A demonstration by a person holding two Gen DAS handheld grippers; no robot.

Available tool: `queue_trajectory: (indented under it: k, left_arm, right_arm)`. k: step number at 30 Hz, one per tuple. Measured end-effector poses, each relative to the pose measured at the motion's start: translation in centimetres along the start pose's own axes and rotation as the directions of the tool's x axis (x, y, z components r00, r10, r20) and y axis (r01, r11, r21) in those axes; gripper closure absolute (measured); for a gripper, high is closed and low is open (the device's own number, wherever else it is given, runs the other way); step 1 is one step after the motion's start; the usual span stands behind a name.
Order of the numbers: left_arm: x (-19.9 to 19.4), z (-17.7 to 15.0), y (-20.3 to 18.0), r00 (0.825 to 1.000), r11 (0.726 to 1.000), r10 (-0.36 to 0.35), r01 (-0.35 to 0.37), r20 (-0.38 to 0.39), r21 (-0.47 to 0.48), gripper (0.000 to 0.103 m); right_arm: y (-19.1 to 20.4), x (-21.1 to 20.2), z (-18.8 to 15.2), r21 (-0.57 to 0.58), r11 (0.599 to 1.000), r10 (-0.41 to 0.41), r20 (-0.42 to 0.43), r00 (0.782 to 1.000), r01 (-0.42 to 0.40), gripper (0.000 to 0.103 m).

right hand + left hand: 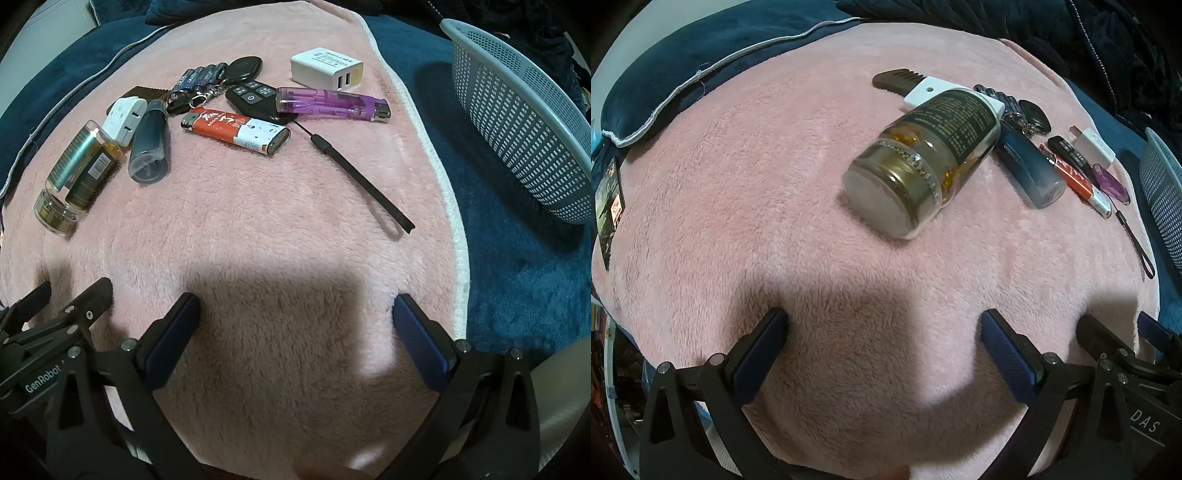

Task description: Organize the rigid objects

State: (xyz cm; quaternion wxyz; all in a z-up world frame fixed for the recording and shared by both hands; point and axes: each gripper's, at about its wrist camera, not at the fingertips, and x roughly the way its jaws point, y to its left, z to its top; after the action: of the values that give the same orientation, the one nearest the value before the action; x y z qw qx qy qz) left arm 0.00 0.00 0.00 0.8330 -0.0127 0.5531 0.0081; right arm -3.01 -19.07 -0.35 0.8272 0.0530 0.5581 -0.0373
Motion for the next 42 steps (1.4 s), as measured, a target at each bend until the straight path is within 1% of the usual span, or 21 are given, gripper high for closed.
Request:
queue_trajectory:
  k: [24,37,42]
  left_arm:
    - [0.0,0.0,0.0,1.0,1.0,0.0,0.0,0.0,0.0,0.0]
    - [0.1,0.0,-0.3,1.0,1.0,0.002,-0.002,0.002,0.003,0.0]
    - [0.1,0.0,-0.2,1.0,1.0,0.002,-0.002,0.002,0.002,0.0]
  right_arm:
    - [-0.1,0.2,0.2,0.004,1.0,-0.001,0.007,1.0,0.001,0.0]
    - [0.0,-0.3,-0.5,-0.014,1.0,-0.003,0.022,1.0,0.003,0.0]
    - [-0.5,-1.4,-0.2,0.003,0.999,0.038,0.022,0.999,-0.038,0.0]
